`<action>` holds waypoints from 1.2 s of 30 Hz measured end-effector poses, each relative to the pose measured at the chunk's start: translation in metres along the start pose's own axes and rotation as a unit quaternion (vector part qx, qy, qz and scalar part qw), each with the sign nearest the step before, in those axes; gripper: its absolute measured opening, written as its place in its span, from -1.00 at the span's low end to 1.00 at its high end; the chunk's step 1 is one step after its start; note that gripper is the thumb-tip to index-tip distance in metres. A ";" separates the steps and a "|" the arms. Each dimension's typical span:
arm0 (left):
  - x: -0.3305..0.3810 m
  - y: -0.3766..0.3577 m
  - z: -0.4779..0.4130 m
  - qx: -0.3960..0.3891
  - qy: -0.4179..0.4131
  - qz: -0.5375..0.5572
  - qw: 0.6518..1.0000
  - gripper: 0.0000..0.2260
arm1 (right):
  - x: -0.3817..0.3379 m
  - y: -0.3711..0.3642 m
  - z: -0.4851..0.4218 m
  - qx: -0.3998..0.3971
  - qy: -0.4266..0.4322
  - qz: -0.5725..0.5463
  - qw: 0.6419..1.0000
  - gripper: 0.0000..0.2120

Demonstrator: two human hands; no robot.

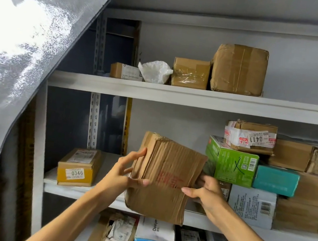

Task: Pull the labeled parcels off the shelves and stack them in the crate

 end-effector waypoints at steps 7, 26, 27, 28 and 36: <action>0.006 0.005 0.007 0.008 -0.015 -0.022 1.000 -0.16 | -0.009 0.000 -0.003 0.016 -0.032 -0.051 0.998 -0.65; 0.035 0.014 0.000 -0.021 -0.061 0.031 0.997 -0.39 | -0.015 -0.009 0.001 -0.113 -0.092 -0.320 0.936 -0.47; 0.035 0.016 0.001 0.004 -0.060 0.033 0.998 -0.33 | -0.013 -0.009 0.002 -0.118 -0.093 -0.331 0.931 -0.39; 0.030 0.020 0.001 0.038 -0.040 0.042 0.998 -0.27 | -0.012 -0.008 0.001 -0.133 -0.086 -0.337 0.928 -0.38; 0.000 0.004 0.014 0.012 0.083 0.177 0.981 -0.43 | -0.015 -0.001 -0.006 -0.068 0.071 -0.052 0.994 -0.37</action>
Point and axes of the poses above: each hand's wrist, its own z-axis away from the middle knuckle, its own y-axis out of the back of the hand, x = y × z, the point moved 7 cm from there along -z, towards the middle knuckle, and after that the axes turned 15 degrees about -z, right-handed, at the moved point
